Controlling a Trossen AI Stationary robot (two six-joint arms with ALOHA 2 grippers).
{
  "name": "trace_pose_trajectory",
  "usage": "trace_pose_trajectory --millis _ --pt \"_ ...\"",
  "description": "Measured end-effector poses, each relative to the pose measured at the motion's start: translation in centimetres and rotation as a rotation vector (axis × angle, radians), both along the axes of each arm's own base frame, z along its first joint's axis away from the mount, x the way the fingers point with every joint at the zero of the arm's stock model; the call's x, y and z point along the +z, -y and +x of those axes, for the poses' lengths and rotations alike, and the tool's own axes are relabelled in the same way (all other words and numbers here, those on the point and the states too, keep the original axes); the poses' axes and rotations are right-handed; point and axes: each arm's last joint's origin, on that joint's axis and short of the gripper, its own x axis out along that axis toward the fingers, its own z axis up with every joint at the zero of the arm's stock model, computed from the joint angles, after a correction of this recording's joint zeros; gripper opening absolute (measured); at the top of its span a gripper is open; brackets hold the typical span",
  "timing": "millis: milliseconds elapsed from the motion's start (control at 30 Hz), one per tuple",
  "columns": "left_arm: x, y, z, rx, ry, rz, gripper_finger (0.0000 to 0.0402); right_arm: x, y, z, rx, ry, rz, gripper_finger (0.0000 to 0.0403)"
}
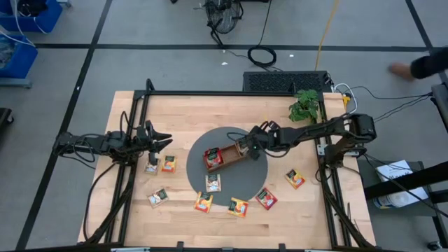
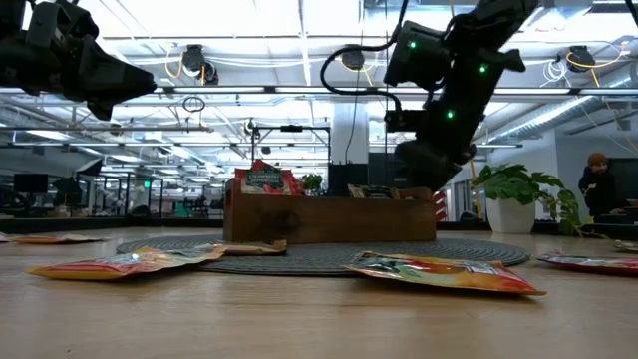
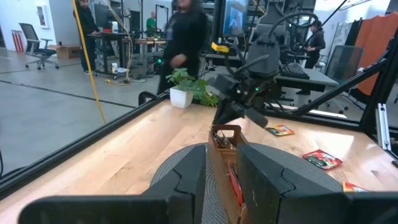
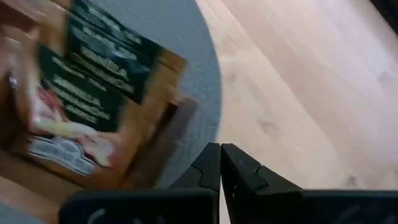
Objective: Pick & Place Tea
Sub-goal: Adjust the wooden organizer
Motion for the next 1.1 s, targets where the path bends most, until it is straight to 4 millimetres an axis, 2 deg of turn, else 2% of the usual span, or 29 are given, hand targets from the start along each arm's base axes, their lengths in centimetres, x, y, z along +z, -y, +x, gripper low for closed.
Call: trace_pose_trajectory --millis 267,800,1100 --pt "0.0 0.0 0.0 0.000 0.000 0.000 0.0093 -0.1 -0.7 0.5 0.054 0.068 0.088 0.0000" --pt "0.0 0.0 0.0 0.000 0.000 0.000 0.0093 -0.1 -4.7 0.8 0.146 0.123 0.234 0.0000" --pt "0.0 0.0 0.0 0.000 0.000 0.000 0.0093 1.6 -7.3 0.2 0.186 0.197 0.292 0.0000"
